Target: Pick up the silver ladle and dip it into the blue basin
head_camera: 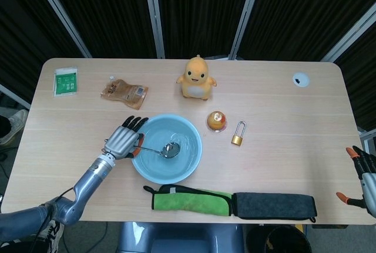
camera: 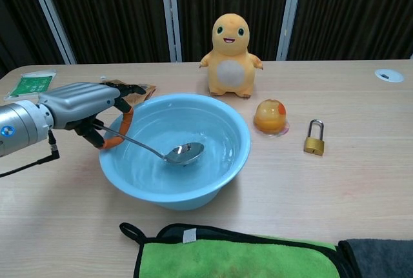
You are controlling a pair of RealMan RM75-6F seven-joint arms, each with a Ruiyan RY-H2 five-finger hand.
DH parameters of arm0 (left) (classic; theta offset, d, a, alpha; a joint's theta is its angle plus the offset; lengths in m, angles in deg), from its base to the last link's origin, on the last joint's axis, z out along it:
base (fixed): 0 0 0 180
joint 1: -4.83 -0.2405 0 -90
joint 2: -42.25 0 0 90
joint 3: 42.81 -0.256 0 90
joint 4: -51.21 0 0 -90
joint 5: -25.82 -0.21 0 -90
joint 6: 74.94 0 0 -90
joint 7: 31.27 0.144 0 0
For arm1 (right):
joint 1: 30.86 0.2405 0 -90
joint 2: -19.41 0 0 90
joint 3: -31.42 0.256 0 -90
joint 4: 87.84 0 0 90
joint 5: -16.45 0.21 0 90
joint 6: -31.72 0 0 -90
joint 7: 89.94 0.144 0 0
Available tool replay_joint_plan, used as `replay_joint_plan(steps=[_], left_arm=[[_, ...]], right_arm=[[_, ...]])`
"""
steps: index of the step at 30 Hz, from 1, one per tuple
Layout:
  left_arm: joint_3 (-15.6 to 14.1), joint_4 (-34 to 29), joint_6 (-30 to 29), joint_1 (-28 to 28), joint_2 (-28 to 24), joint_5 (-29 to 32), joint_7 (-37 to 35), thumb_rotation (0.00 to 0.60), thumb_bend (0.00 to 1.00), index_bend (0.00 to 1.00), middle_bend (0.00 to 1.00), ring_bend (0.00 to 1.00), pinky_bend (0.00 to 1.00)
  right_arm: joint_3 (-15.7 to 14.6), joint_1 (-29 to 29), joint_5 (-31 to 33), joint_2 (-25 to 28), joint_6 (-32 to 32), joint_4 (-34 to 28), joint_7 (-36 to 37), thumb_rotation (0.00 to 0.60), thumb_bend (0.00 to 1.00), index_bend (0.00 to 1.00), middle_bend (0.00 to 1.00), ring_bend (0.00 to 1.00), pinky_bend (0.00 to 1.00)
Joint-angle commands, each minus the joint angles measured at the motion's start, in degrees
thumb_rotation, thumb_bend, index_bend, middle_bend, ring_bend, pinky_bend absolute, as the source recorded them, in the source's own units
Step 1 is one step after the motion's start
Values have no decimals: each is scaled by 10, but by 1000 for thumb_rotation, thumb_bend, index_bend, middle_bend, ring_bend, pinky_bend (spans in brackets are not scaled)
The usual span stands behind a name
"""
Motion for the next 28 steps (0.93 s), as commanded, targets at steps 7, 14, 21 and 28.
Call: replay_joint_plan(steps=[7, 14, 21, 28], left_arm=[[-2, -81, -35, -8, -60, -6, 45, 600, 602, 713, 0, 0, 0], [3, -162, -61, -10, -108, -1, 98, 600, 602, 714, 0, 0, 0], [4, -216, -82, -13, -136, 7, 137, 600, 601, 718, 0, 0, 0], [0, -278, -104, -19, -173, 22, 189, 600, 602, 718, 0, 0, 0]], right_arm=[[-2, -7, -7, 3, -14, -3, 1, 600, 0, 0, 0, 0, 0], [-8, -11, -21, 5, -24, -6, 4, 600, 0, 0, 0, 0, 0], [-9, -15, -28, 8, -33, -7, 16, 600, 0, 0, 0, 0, 0], [-10, -17, -34, 14, -37, -4, 36, 600, 0, 0, 0, 0, 0]])
